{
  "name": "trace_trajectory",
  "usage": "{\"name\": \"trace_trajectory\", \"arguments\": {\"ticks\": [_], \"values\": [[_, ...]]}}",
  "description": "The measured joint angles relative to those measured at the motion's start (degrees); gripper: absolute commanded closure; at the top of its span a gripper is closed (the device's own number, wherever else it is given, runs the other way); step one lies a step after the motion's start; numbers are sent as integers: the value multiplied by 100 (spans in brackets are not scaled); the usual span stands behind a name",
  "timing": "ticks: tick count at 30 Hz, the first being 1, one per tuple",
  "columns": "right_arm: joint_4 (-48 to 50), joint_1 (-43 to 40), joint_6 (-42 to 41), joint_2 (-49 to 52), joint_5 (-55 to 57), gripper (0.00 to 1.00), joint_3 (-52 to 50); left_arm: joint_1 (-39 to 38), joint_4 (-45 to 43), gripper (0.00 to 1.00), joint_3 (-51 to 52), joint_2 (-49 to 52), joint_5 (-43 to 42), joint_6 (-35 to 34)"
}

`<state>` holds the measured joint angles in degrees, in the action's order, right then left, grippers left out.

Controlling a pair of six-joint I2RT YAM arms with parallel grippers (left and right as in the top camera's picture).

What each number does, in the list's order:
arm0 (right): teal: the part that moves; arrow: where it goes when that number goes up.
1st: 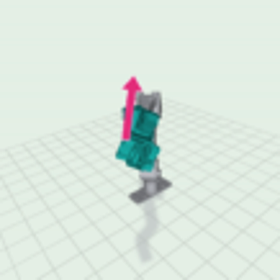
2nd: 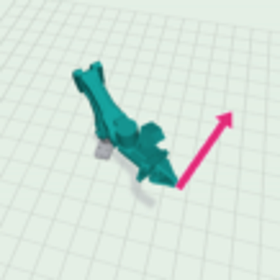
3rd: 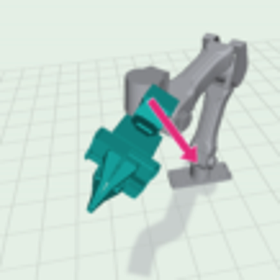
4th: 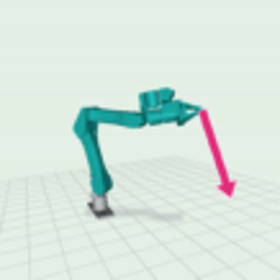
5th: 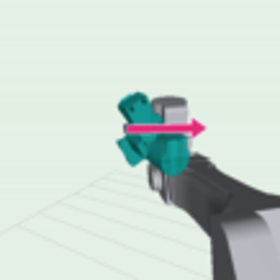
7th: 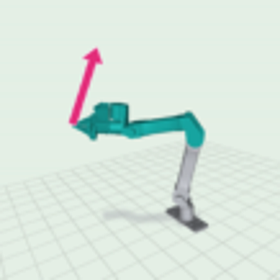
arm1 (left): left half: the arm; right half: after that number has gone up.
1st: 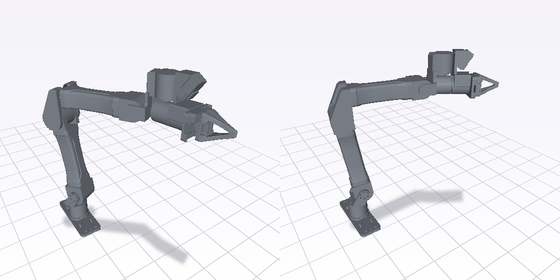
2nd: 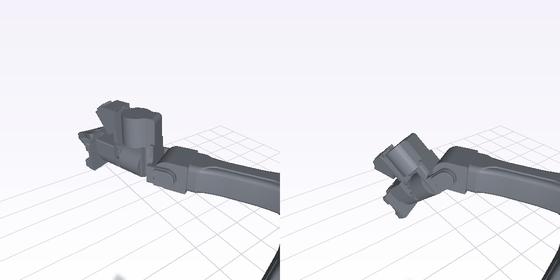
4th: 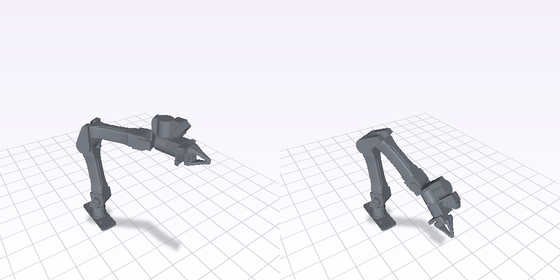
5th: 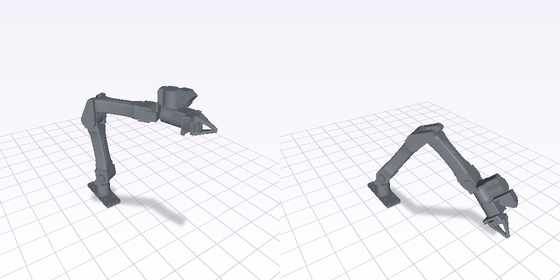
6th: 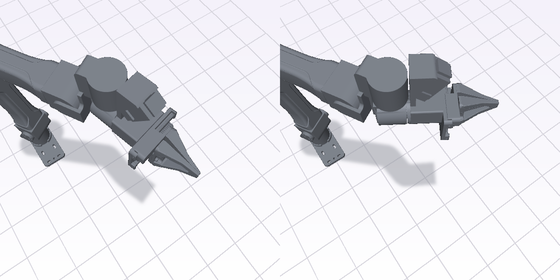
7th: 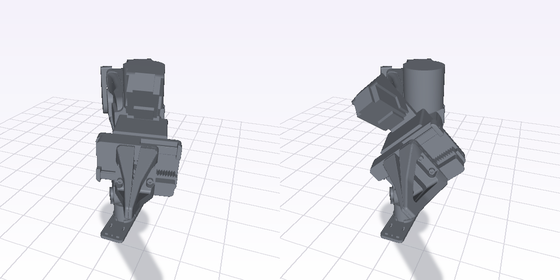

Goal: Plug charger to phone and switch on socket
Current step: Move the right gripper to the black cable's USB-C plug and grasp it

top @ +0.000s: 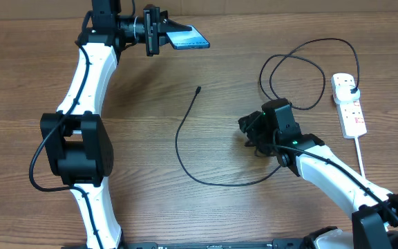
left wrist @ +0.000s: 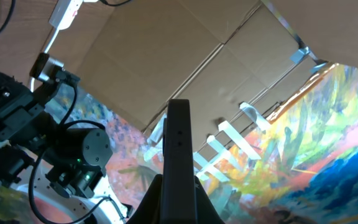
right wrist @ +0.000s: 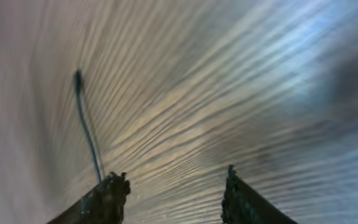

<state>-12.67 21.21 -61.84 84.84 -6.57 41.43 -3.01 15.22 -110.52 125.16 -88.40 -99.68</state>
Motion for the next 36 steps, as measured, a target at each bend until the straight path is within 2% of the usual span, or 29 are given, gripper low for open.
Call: {"name": "trace_trajectory", "arguments": {"ticks": [9, 18, 23, 36], "values": [[103, 13, 688, 197, -625, 53, 315, 0, 2, 96, 0, 2, -15, -205], [-538, 72, 1064, 1867, -1134, 56, 2485, 0, 0, 96, 0, 0, -17, -225], [-505, 247, 1119, 2608, -1222, 57, 3294, 2, 2, 96, 0, 0, -17, -282], [114, 498, 1036, 3574, -1270, 59, 3637, 234, 0, 96, 0, 0, -17, -396]]}}
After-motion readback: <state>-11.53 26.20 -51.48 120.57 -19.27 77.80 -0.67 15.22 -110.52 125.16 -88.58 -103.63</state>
